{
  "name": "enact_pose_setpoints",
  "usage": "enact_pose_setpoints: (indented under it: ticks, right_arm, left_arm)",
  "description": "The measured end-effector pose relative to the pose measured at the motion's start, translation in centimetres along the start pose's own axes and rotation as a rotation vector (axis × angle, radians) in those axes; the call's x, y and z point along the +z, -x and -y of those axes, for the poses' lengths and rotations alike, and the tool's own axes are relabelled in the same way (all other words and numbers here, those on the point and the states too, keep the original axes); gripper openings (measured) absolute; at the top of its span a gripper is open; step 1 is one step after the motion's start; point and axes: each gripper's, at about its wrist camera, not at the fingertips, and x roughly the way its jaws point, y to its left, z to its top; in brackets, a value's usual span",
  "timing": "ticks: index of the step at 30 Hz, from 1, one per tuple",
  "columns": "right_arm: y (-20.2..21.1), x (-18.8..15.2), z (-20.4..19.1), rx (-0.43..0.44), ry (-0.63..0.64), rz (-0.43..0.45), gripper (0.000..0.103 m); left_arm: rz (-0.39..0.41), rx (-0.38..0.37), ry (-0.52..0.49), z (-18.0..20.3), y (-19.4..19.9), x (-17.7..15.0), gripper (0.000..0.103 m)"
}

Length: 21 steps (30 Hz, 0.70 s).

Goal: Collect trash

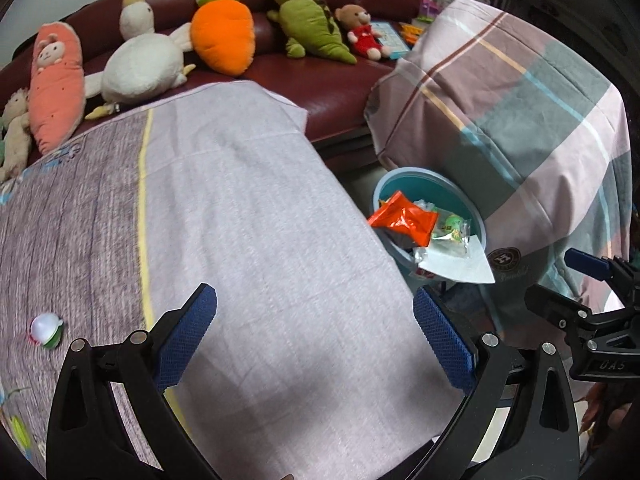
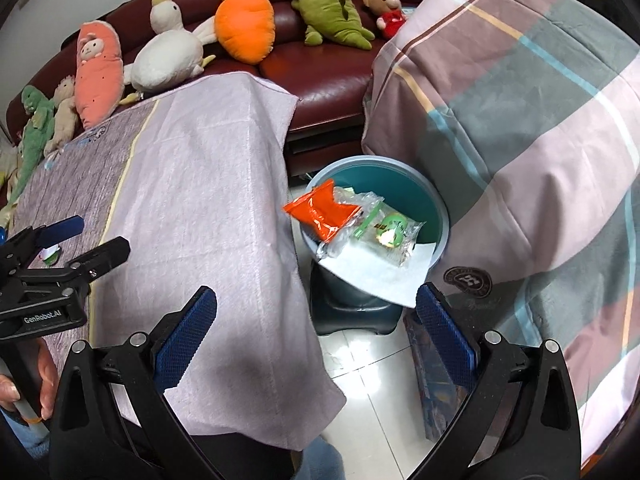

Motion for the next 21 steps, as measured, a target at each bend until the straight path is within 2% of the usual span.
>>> enact_pose_setpoints:
  ticks: [15,21]
  right_arm:
    - [-0.3,-0.4,-0.5,0.003,0.02,-0.015,0.096]
    - [-1.0,-0.4,-0.1,0.009,0.004,-0.026,0.096]
  left_arm:
    - [-0.01,0.022,0.044,-1.3,-0.5,-0.6,0.099]
    - [0.015,0.039,0.068,-1.6,-0.7,-0.8,0.099]
